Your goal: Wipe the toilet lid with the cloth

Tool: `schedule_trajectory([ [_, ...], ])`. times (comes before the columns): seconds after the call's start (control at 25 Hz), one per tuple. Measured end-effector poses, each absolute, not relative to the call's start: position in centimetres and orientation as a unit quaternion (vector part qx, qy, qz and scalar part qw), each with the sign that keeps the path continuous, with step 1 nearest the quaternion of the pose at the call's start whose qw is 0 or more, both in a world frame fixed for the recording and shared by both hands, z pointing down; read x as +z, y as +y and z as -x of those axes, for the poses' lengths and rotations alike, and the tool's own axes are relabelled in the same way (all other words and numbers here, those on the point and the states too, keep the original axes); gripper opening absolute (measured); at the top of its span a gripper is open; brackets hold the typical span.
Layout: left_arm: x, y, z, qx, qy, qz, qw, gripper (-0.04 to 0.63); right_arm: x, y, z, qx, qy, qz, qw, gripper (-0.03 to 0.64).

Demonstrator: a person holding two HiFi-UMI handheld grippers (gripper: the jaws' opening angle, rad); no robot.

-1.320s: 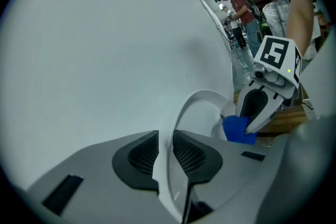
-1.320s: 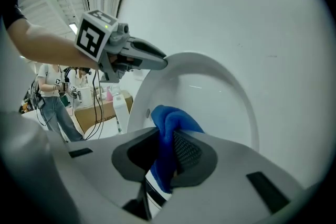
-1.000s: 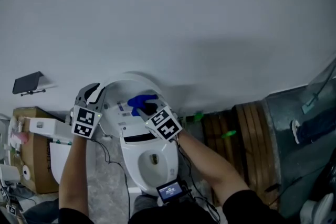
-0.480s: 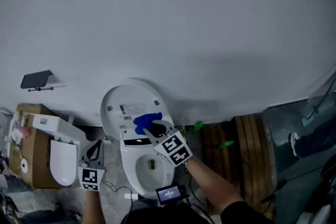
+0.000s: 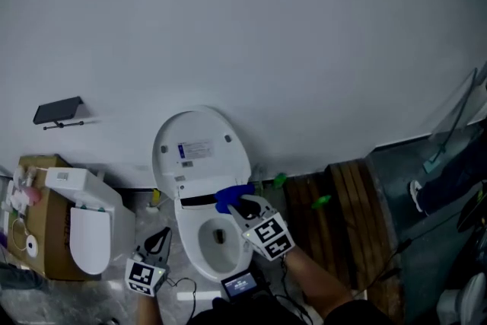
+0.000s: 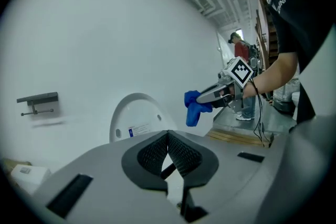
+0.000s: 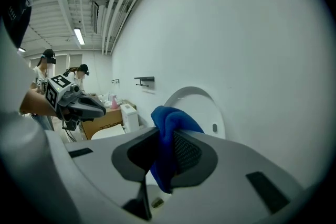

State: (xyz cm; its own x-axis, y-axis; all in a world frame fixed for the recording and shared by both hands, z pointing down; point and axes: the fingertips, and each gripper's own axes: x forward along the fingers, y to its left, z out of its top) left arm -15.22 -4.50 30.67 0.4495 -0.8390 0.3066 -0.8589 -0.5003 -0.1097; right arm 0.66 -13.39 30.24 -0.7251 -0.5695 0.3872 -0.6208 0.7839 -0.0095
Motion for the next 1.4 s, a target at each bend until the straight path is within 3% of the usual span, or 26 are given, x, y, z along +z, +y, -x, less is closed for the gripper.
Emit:
schedule_trajectory([
  [0.6,31.7,9.5,15.7,0.165,-0.41,-0.897,0.028,0.011,28.9,2.5,-1.8,0.064,-0.894,-0.393,0.203,0.067],
  [1.4,30.9,11.3,9.3,0.163,-0.451,-0.877,0.037,0.011,28.5,4.7,-5.4,0.059,-0.918,-0.346,0.186,0.067],
])
